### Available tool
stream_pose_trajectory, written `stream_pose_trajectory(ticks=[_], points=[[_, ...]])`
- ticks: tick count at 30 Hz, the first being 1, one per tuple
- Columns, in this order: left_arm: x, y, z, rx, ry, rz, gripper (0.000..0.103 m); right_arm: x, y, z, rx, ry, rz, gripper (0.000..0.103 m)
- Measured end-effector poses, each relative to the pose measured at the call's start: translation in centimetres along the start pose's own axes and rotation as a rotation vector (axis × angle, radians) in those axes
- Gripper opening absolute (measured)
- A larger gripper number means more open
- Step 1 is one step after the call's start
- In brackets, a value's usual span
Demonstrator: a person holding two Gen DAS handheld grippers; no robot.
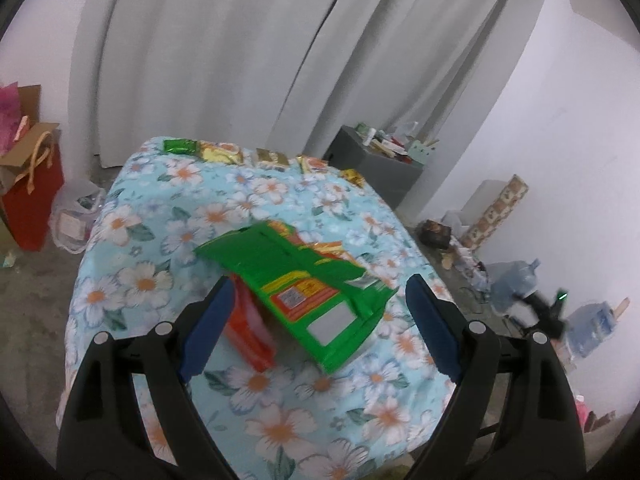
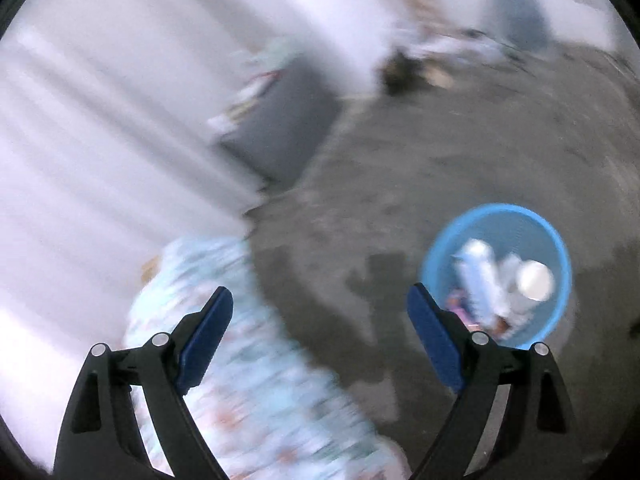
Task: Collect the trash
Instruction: 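Grasp the red wrapper with the left tool while the right tool grasps the green chip bag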
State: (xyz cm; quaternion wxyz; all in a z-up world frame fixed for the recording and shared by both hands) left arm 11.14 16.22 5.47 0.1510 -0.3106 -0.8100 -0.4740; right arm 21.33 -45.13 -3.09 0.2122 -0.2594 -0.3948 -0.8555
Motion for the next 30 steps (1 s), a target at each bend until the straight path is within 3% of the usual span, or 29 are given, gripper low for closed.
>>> stream_pose_trajectory(ticks=[3,10,15,21,24,28,30], points=[[0.0,-1.1,0.4,-0.007,0.042,-0.014,0.083,0.2,-2.1,7.6,0.101,0.175,0.065,0.087],[-0.2,-3.2,0.5,-0.052,0.154,-0.071,0.082,-5.3,-10.0,22.2,0.157,0.548,0.380,0.085],[-0.6,-3.5,0.7,-0.041,0.128,-0.069,0.082,-11.1,-14.3,27.0,0.103,0.565,0.551,0.074],[-1.6,-3.2,1.8,0.009,0.018,-0.054,0.067,-15.3,-17.4,29.2,0.046,0.564,0.674,0.063],[-2.6,-2.9,2.6,0.053,-0.055,-0.024,0.054,-16.2,-17.9,29.9,0.039,0.575,0.689,0.052],[-3.7,-2.8,2.8,0.066,-0.116,-0.004,0.037,-16.1,-17.5,30.0,0.018,0.610,0.669,0.029],[-3.9,-2.7,2.9,0.071,-0.144,-0.002,0.034,-15.9,-17.1,30.0,0.010,0.627,0.652,0.016]])
Point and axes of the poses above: each gripper's, at about its wrist camera, not at the fingertips, and x roughly against the way its jaws point, z to its left, y to its top, the point moved 1 cm from there along -x, roughly the way its jaws point, and after that the axes turned 8 degrees about x, right-handed, at the moved point
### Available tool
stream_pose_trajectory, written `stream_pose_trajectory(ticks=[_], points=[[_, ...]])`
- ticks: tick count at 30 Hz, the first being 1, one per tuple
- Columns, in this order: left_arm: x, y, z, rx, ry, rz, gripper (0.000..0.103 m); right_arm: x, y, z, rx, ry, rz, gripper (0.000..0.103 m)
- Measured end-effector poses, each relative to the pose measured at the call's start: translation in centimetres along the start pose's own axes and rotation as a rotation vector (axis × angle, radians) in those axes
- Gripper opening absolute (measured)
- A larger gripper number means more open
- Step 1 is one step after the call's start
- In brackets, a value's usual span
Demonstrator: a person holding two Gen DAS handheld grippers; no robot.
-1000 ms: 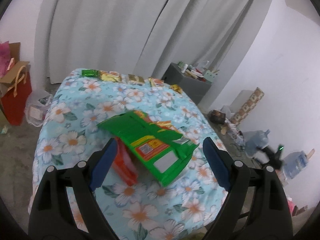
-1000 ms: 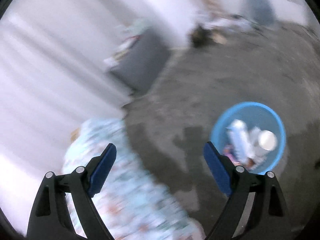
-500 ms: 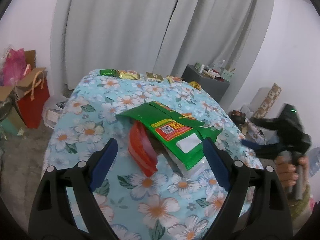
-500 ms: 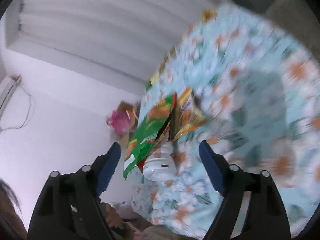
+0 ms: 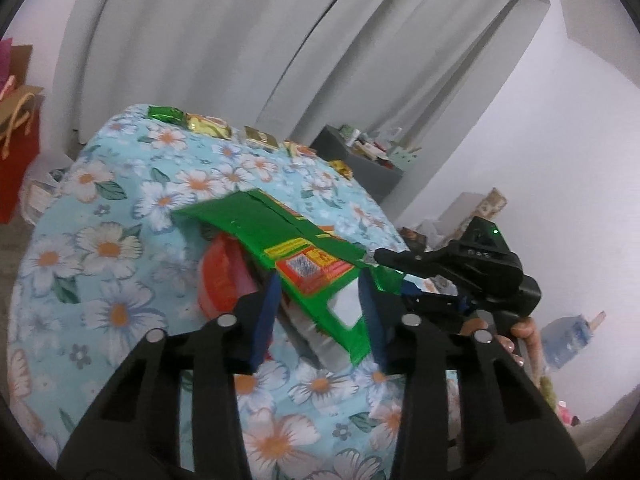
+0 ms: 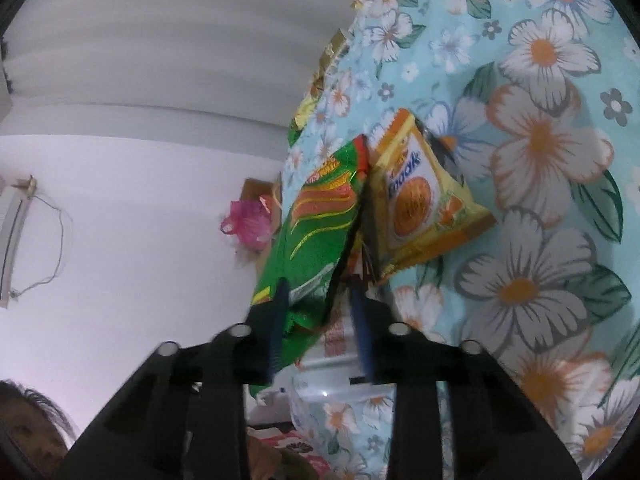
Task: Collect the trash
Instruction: 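Grasp the red wrapper with the left tool while the right tool grasps the green chip bag, then carry the red wrapper and green chip bag over the blue wastebasket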
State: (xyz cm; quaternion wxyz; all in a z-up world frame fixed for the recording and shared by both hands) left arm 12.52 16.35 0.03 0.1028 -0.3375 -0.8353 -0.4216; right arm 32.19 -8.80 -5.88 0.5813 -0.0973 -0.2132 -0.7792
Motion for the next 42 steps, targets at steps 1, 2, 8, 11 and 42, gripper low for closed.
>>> stream_pose_trajectory(ticks=[1,2,8,11,42], points=[[0.0,0.0,0.1,0.001,-0.011,-0.003,0.034,0.4,0.1,0.1,-0.003,0.017,-0.008,0.012],[0.1,0.1,0.1,0.001,-0.018,-0.011,0.034,0.8,0.2,0.1,-0.005,0.040,-0.018,0.011],[0.6,0.3,1.4,0.014,0.031,-0.053,0.034,4.2,0.7,0.8,0.018,0.101,-0.131,0.010],[0.1,0.2,2.1,0.016,0.118,-0.048,0.038,6.4,0.7,1.0,0.027,0.102,-0.187,0.009],[-1.7,-1.4,8.3,0.232,0.390,0.032,0.049,13.3,-4.1,4.9,0.476,-0.540,-0.381,0.019]])
Point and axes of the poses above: each gripper's, at about its wrist camera, not at the fingertips, and x roughly against the way its jaws point, z to its left, y to its top, the point moved 1 cm from there along -x, roughly the way its jaws point, and after that the axes turned 8 degrees about x, right-handed, at the moved point
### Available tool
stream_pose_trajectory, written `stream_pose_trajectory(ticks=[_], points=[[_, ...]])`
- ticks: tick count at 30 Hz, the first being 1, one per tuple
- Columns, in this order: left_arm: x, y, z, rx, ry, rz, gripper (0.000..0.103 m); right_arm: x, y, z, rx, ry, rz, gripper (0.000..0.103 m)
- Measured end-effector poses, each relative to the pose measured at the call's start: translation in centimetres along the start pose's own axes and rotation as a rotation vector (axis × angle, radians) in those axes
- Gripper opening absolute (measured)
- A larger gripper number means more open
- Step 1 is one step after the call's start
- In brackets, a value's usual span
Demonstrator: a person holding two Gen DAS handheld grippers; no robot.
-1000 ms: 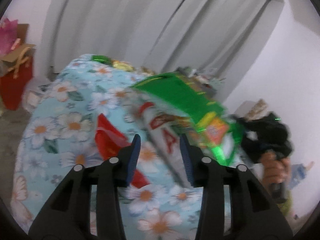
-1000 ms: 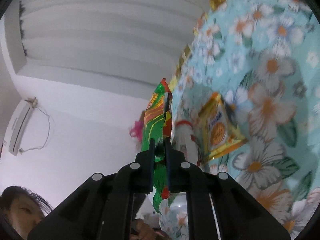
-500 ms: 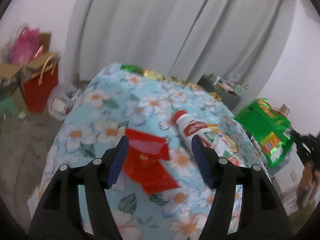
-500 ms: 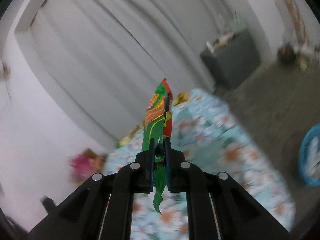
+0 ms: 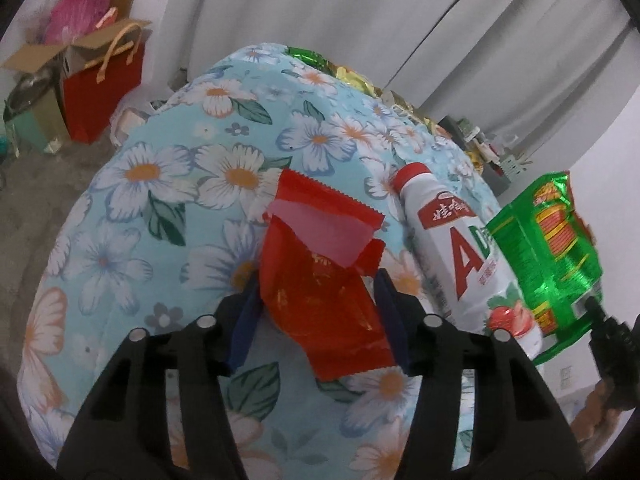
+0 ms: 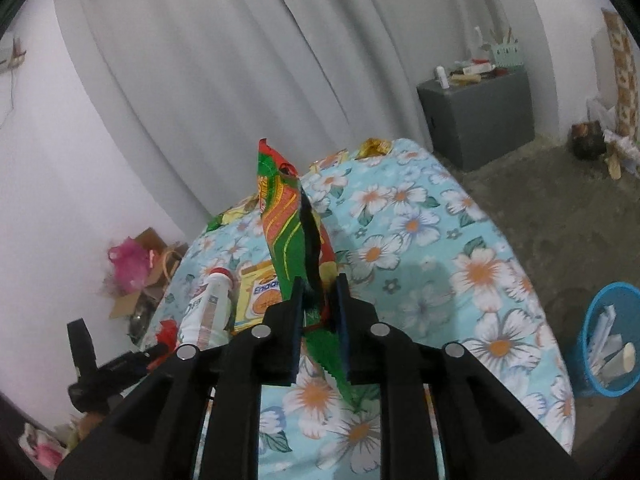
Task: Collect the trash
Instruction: 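Carry the red wrapper and green chip bag over the blue wastebasket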
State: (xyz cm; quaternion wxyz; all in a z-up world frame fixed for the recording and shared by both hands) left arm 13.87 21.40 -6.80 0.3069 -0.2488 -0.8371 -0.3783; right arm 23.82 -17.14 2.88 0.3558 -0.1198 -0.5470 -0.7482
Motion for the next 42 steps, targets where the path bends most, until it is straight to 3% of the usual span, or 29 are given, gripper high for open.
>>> stream_pose_trajectory(ticks=[6,13,26,34,38,42], points=[[0.1,-0.4,-0.4,-0.037,0.024,-0.028,0.031,-1.5,-0.8,-0.3,-0.028,-0.002,0.033,0.020],[1.1,-0.1,-0.7,-0.028,-0.006,-0.051,0.019,-0.3,-0.3,-0.5,-0.042,-0.019,0.013,0.016],[8.2,-0.1,-5.4,-0.160,-0.086,-0.192,0.015,5.8,0.1,-0.2,-0.040,-0.029,-0.112,0.013],[10.9,-1.7,-12.6,-0.318,-0.216,-0.190,0.015,10.6,-0.9,-2.3,-0.084,-0.035,-0.214,0.013],[10.3,-3.1,-17.3,-0.405,-0.293,-0.134,0.015,14.0,-1.6,-5.1,-0.134,-0.069,-0.283,0.013],[8.0,-5.4,-24.7,-0.533,-0.390,-0.022,0.015,18.3,-2.6,-8.4,-0.191,-0.161,-0.354,0.013]])
Point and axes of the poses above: each gripper's, at about its wrist camera, not at the fingertips, and x roughly against the way its jaws point, z to its left, y to its top, the point moved 1 cm from there along -x, roughly the way its jaws point, and after that the axes turned 8 degrees about x, right-handed, at the moved point
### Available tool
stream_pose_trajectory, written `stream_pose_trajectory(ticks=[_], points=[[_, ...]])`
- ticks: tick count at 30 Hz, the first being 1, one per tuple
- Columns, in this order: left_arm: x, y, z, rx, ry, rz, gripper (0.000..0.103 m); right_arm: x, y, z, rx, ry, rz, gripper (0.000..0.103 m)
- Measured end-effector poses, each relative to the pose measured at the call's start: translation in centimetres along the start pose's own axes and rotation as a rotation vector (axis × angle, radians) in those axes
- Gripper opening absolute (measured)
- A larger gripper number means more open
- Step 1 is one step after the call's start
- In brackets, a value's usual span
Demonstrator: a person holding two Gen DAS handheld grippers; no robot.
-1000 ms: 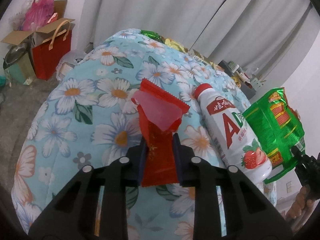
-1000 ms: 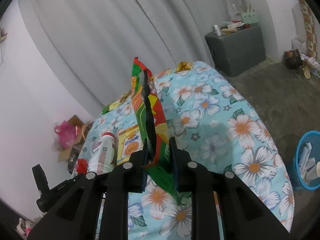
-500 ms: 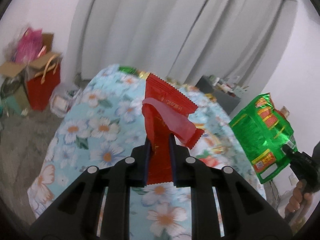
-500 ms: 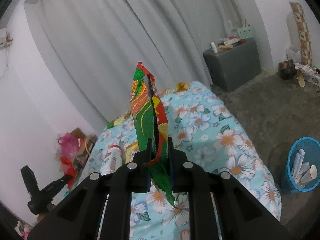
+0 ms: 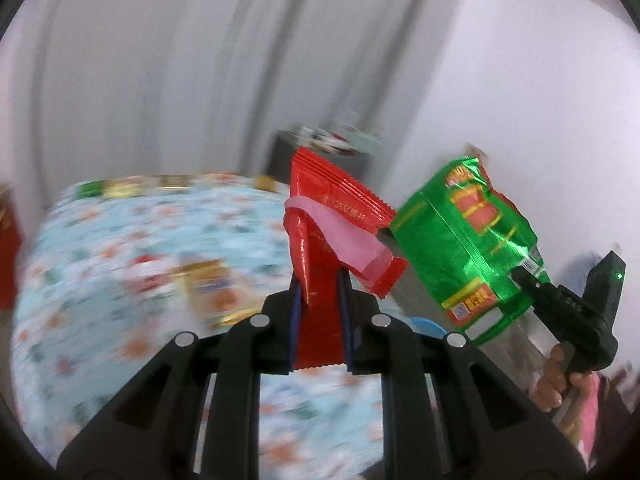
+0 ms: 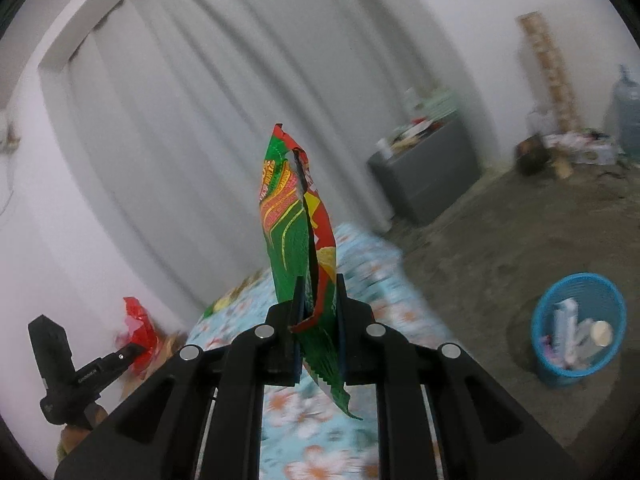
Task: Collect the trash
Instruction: 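Carry the red wrapper and green chip bag over the blue wastebasket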
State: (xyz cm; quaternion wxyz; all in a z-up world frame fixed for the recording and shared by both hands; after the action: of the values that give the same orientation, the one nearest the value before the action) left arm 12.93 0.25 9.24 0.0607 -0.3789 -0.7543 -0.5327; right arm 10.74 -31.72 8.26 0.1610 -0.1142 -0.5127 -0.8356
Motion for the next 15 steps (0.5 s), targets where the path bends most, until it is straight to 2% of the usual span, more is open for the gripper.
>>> stream_pose_trajectory(ticks=[5,7,10,15], points=[[-8.7,0.3,-8.6,-0.105,-0.159,0.186,0.015,3.9,0.0,-7.4,-0.135,-0.187,-0.056,0.013],[-14.3,-0.7,-12.7,-0.131,-0.210,0.321,0.015,4.3,-0.8,-11.5,-0.239,-0.265,-0.047,0.013],[-21.2,-3.1,-16.7,-0.174,-0.219,0.475,0.016,3.4,-3.1,-17.7,-0.416,-0.352,0.014,0.013],[-31.9,-9.4,-22.0,-0.255,-0.188,0.688,0.017,0.8,-7.8,-26.2,-0.672,-0.395,0.098,0.013]])
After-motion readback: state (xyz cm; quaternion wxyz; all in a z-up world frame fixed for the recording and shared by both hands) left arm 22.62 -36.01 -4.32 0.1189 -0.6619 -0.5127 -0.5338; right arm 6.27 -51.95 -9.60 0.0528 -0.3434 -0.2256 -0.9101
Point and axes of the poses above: each gripper's, at about its wrist camera, not at the fingertips, and x roughly against the way its jaws point, z to its left, y to its top, the point moved 1 cm from there along -x, roughly the way its jaws point, and after that the axes turned 8 degrees about x, right-handed, at the moved point
